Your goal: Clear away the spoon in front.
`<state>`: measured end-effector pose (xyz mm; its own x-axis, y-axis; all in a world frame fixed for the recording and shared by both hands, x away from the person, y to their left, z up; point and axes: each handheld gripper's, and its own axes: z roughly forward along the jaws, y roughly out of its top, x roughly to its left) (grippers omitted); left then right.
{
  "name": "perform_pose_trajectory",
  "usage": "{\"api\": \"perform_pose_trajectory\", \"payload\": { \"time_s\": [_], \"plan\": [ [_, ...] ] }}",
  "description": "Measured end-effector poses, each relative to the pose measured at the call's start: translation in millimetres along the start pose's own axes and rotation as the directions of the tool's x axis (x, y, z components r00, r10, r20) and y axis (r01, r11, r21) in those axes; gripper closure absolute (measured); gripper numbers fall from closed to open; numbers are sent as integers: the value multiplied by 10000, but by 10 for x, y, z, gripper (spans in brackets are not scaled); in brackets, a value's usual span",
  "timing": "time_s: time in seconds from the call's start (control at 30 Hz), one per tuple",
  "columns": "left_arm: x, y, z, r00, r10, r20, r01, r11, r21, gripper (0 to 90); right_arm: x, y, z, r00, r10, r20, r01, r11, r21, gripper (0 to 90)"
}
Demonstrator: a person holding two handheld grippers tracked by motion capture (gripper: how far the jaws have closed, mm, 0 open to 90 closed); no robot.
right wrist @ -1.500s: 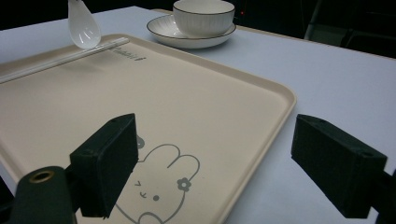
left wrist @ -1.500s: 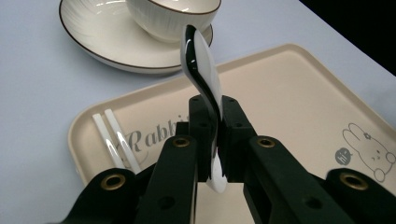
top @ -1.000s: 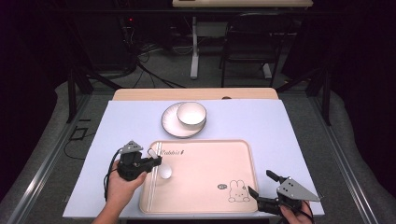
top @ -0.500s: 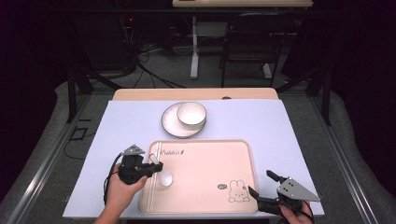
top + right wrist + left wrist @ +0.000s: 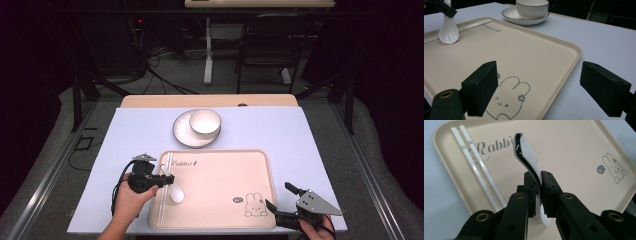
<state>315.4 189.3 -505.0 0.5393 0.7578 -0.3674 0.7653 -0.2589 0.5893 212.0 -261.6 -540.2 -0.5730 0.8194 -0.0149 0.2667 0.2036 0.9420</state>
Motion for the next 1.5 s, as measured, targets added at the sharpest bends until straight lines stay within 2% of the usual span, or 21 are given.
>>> {"api": "perform_pose_trajectory", "payload": {
  "time_s": [0.4,0.67,0.97,1.1,1.2,1.5],
  "plan": [
    [83,104,158,9995,-46,-314,54,9997,257,783,-2,0,-6,10000,19,-6,-19,10000,-10,143],
    [146,179,296,9996,-168,-246,181,9985,518,767,5,2,-3,10000,0,-47,0,10000,15,143],
    [233,171,443,9988,-441,-199,451,9975,537,738,3,1,-6,10000,-4,-48,4,10000,-3,143],
    [266,157,492,9988,-434,-229,446,9975,543,722,2,0,-5,10000,0,-42,0,10000,-2,143],
    [269,146,508,9989,-318,-338,335,9981,511,716,1,0,-5,10000,7,-41,-7,10000,-5,143],
    [298,115,523,9985,-436,-344,447,9985,319,680,3,1,-4,10000,9,-57,-9,10000,0,143]
  ]
}}
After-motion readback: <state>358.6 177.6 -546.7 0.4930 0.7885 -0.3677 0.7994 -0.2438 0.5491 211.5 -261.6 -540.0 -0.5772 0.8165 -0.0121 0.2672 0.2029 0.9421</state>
